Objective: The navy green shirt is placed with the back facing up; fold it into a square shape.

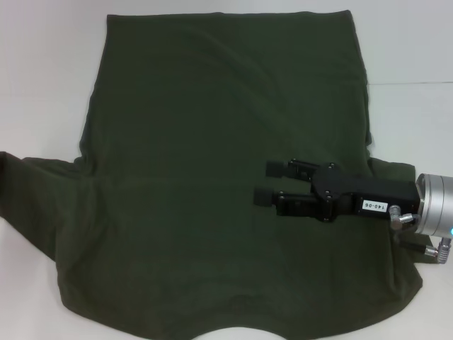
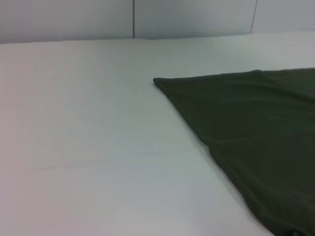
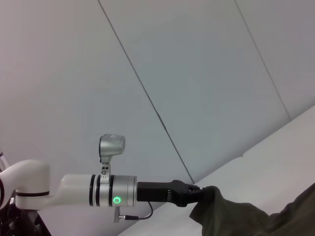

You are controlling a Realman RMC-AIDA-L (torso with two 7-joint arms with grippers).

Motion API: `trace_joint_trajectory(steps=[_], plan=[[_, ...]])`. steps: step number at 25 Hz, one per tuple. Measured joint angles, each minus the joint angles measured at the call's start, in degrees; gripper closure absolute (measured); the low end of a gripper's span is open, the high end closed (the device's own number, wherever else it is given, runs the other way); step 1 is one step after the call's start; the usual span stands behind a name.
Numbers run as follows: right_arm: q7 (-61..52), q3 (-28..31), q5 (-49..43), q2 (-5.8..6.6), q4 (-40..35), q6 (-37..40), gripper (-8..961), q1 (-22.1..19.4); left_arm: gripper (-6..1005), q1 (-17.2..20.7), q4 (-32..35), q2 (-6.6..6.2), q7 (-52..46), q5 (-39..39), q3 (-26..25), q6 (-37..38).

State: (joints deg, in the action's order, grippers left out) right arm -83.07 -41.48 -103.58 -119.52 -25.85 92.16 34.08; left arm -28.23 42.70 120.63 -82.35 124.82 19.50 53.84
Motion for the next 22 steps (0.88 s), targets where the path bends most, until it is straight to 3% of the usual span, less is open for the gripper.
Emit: trace_joint_trajectory(steps=[8,16,22], plan=[[0.1,0.0,0.0,0.0,0.1,0.0,44,-0.1,997,-0.3,1.0,0.09,1.5,0.0,0.2,-0.5],[0.2,0.0,0.1,0.0,0.1,-0.1,44,-0.1,997,1.8,5.3,0.78,-1.9,0.4,2.0,4.1],[0.2,0.0,0.1,0.0,-0.1,-0.2,44,-0.1,997,2.6,8.5,1.67,-6.8,6.4,4.1,6.2]])
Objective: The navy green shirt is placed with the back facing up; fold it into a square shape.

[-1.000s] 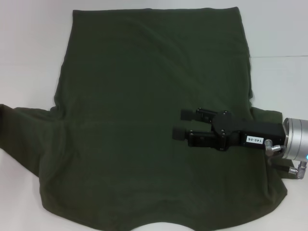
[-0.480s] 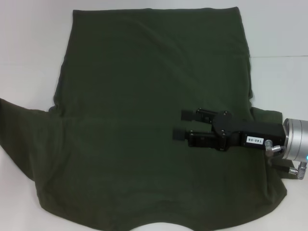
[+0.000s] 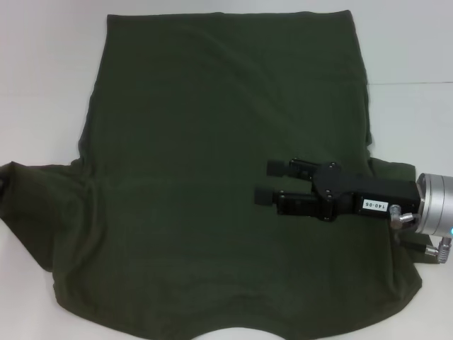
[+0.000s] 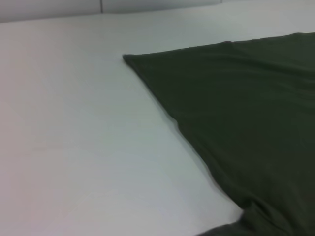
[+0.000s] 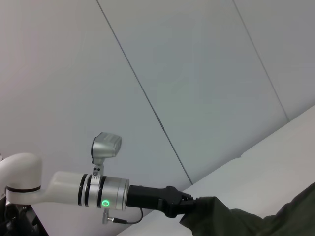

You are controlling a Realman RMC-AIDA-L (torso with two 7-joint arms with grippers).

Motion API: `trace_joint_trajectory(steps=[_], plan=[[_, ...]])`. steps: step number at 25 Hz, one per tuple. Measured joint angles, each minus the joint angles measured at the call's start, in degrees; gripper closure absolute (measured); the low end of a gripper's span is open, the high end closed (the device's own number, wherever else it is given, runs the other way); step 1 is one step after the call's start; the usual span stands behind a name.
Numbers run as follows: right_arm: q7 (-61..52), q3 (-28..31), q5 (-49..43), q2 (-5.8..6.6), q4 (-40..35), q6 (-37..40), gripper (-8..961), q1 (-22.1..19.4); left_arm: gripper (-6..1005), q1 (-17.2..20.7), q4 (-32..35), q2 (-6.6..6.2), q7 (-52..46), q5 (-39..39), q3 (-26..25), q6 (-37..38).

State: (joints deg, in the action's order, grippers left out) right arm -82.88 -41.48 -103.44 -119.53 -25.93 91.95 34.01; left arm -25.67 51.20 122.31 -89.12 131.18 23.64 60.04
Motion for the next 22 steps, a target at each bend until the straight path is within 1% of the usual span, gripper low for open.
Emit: trace_joint_trajectory(steps=[1,4,5,10,17,22], plan=[[0.0,0.0,0.0,0.0,0.0,0.0,44,0.0,997,0.1,0.9,0.26,-0.5,0.3,0.3,0.9],[0.0,0.0,0.0,0.0,-0.1,0.0,44,0.0,997,0.3,2.1,0.47,-1.1,0.3,0.4,2.5],[0.0,0.0,0.0,0.0,-0.1,0.0,44,0.0,997,0.3,3.3,0.52,-1.7,0.4,0.4,4.5],[0.2,0.0,0.0,0.0,0.0,0.0,44,0.0,997,0.5,5.6,0.47,-3.2,1.0,0.4,7.8],[0.3,0.0,0.0,0.0,0.1,0.2,44,-0.3,998,0.7,8.7,0.63,-4.3,4.9,0.4,8.3],[0.3,0.0,0.0,0.0,0.2,0.3,44,-0.4,998,0.7,11.0,0.72,-4.3,5.4,0.4,8.2]])
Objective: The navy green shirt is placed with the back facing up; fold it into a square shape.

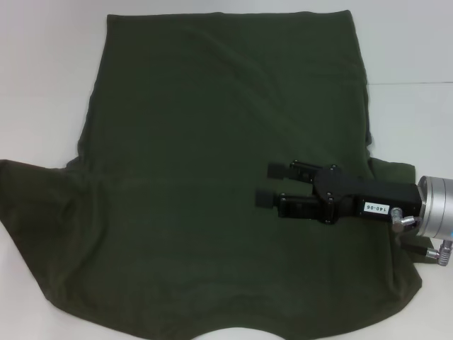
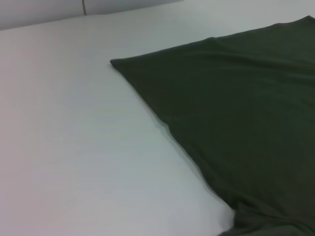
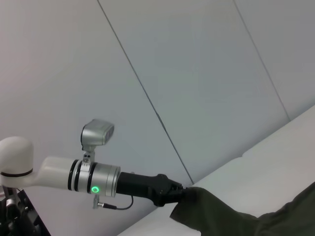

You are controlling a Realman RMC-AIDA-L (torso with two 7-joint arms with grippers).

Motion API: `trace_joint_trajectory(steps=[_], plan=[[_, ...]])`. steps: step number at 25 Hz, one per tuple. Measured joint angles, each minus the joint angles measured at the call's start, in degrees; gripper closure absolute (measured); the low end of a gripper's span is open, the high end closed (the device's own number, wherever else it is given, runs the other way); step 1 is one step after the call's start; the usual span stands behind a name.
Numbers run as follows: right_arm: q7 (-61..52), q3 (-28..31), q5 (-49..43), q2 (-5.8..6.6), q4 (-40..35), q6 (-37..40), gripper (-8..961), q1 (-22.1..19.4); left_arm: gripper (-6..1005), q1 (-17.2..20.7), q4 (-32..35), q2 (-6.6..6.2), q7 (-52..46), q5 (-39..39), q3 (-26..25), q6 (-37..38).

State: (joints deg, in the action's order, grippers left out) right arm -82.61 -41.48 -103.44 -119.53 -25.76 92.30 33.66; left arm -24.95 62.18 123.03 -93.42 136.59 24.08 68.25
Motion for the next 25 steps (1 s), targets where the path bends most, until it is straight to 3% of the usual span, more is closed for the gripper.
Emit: trace_joint_trajectory(steps=[15,25], plan=[[0.1,-0.1,0.0,0.0,0.0,0.1,44,0.0,997,-0.5,1.4,-0.19,0.1,0.2,2.8,-1.1],[0.1,-0.2,0.0,0.0,0.0,0.1,44,-0.2,998,-0.8,4.8,-0.05,-5.2,2.2,4.4,12.9]])
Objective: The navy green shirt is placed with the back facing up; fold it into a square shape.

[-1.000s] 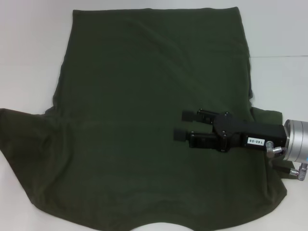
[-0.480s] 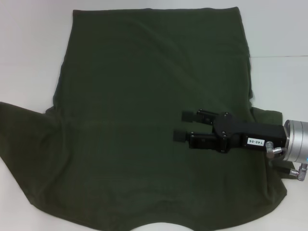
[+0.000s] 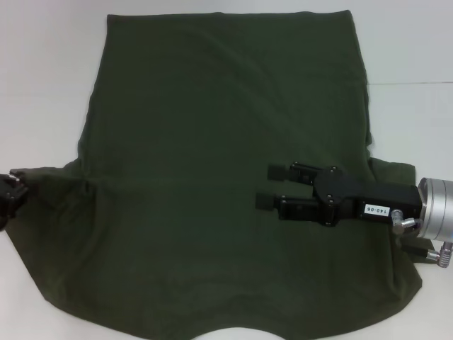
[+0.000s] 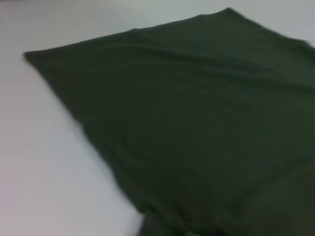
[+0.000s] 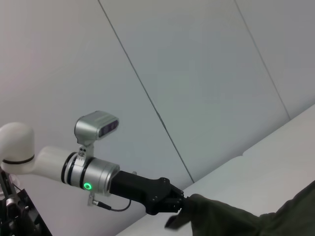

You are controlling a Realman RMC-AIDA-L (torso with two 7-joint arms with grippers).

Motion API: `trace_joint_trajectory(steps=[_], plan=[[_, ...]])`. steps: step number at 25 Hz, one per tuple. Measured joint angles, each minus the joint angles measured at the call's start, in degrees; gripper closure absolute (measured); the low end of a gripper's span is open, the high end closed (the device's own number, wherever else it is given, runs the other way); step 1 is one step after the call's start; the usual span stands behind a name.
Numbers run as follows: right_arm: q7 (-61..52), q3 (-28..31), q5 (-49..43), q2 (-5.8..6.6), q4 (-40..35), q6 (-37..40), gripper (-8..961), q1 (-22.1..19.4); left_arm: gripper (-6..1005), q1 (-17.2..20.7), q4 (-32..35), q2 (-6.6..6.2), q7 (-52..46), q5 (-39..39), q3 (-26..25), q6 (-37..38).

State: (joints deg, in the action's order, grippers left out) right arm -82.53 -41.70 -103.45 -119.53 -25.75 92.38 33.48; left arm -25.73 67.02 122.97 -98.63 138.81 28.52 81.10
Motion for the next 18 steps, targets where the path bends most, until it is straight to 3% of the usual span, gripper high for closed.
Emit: trace_joint_trajectory(steps=[18], plan=[[0.1,-0.1,0.0,0.0,0.0,0.0,45,-0.1,997,-4.8,-0.3,0.07,-8.4,-0.8,2.4,6.2]])
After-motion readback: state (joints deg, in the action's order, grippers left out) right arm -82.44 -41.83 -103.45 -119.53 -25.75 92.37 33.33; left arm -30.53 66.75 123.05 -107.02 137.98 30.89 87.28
